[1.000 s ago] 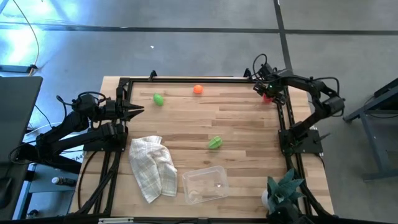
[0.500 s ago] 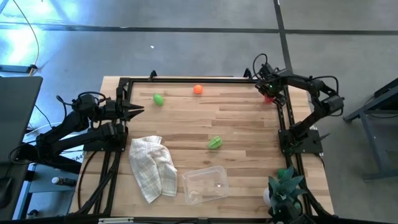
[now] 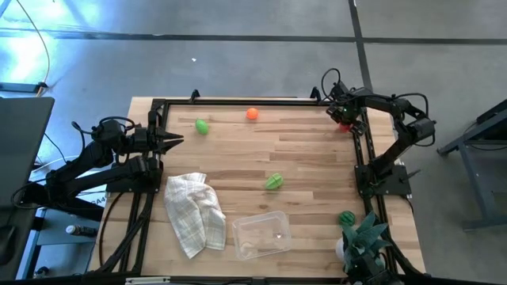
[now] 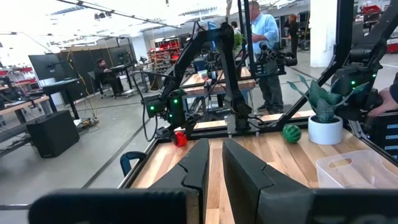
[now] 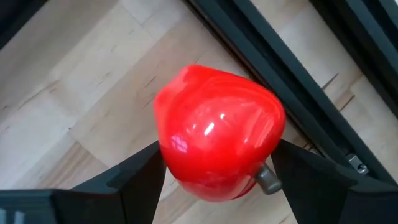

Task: Pick and placing Produce into tupperware
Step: Put the red apple into the transparent bin

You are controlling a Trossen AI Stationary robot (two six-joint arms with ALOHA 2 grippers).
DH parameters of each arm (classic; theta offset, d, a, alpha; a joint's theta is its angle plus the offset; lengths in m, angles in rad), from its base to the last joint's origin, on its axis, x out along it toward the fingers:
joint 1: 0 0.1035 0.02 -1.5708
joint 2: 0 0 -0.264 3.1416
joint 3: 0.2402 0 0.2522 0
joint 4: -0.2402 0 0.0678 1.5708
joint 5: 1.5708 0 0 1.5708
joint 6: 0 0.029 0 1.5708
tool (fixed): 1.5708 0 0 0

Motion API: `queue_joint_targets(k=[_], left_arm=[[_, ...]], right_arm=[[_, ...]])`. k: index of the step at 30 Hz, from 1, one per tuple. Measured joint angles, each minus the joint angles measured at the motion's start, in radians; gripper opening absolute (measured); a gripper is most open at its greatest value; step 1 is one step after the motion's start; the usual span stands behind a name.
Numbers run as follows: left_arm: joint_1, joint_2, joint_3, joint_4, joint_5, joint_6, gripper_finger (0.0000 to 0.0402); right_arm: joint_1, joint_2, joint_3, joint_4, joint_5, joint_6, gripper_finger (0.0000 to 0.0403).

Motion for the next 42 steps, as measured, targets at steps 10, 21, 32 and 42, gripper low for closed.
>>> queue_joint_targets(k=[10,21,32,42], left_arm=[[0.000,0.000,0.000,0.000,0.000,0.000,0.0037],[0.000,0.000,0.000,0.000,0.000,0.000,0.0037],[0.000,0.000,0.000,0.000,0.000,0.000,0.0037],[0.000,0.000,0.000,0.000,0.000,0.000,0.0037]], right_arm=[[0.000,0.000,0.000,-0.009,0.005,0.007,0.0260],[0.001,0.000,0.000,-0.020,0.007,0.009,0.0229],[0.064,0.000,0.000,-0.022,0.008,-0.075,0.0222],[0.204,-0.001,0.000,-0.001,-0.013,-0.164,0.0222]])
